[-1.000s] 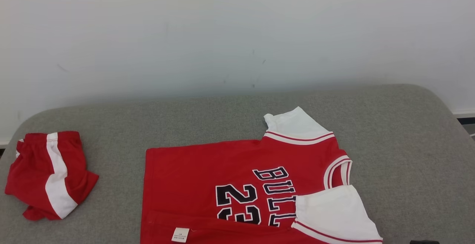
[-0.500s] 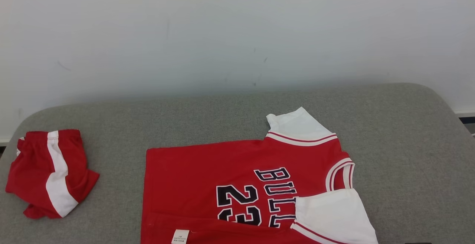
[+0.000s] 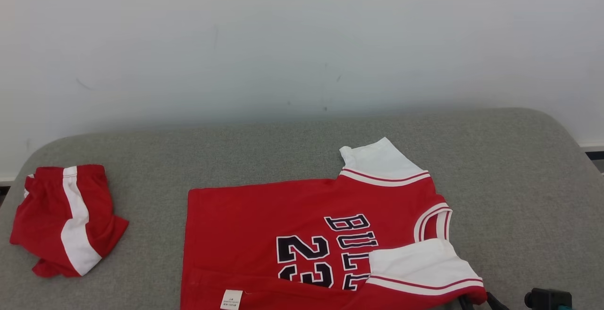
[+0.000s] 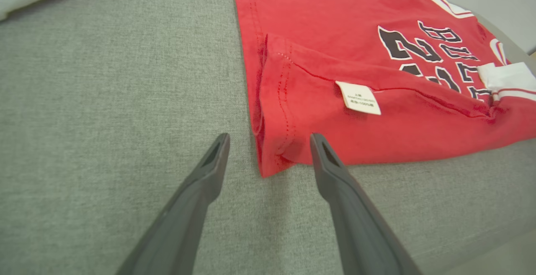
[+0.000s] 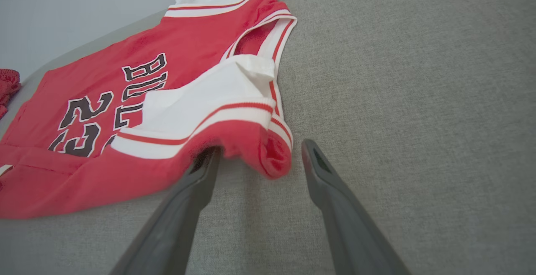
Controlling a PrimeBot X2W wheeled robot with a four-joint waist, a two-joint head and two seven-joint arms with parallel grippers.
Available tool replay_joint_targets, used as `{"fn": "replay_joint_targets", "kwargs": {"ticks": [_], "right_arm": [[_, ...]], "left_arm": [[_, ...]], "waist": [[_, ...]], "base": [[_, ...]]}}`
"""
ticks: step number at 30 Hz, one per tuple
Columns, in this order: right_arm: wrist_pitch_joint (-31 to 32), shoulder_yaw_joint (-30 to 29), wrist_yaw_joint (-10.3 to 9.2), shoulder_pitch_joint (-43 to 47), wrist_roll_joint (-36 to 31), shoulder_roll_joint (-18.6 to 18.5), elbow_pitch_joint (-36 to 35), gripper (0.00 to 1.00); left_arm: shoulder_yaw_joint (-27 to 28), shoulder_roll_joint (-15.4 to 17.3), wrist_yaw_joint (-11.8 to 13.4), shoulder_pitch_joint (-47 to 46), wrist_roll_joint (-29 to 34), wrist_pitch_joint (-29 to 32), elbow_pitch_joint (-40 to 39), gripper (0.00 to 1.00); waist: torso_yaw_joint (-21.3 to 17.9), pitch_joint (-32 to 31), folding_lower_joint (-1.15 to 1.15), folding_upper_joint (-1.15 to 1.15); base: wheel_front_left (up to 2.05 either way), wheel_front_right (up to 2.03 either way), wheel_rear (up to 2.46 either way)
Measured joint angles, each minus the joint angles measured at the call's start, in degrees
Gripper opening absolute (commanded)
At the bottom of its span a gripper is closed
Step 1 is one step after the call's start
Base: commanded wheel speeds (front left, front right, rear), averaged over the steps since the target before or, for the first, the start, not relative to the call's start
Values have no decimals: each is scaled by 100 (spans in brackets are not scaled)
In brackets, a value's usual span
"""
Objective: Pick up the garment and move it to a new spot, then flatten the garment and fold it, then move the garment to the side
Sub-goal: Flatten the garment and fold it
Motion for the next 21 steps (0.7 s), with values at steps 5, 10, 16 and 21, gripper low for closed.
{"fn": "replay_joint_targets", "kwargs": {"ticks": [5, 10, 16, 21], "right_arm": [[70, -107, 30, 288, 197, -123, -593, 100], [147, -232, 30, 424, 265, -301, -1154, 100], [133, -355, -213, 478, 133, -438, -1638, 100], [-80, -439, -502, 407, -190, -498, -1884, 100]], "left_arm": [[185, 249, 111, 230, -129, -13, -604, 100], [410, 423, 342, 307, -209, -44, -1125, 100], [571, 492, 676, 325, -127, -86, -1606, 100], [838, 537, 1035, 382, -19, -137, -1956, 100]], "waist": [[-2, -21, 0, 0], [-12, -31, 0, 0], [-50, -26, 0, 0], [-98, -26, 0, 0]], "base": [[0, 0, 0], [0, 0, 0], [0, 0, 0], [0, 0, 0]]}}
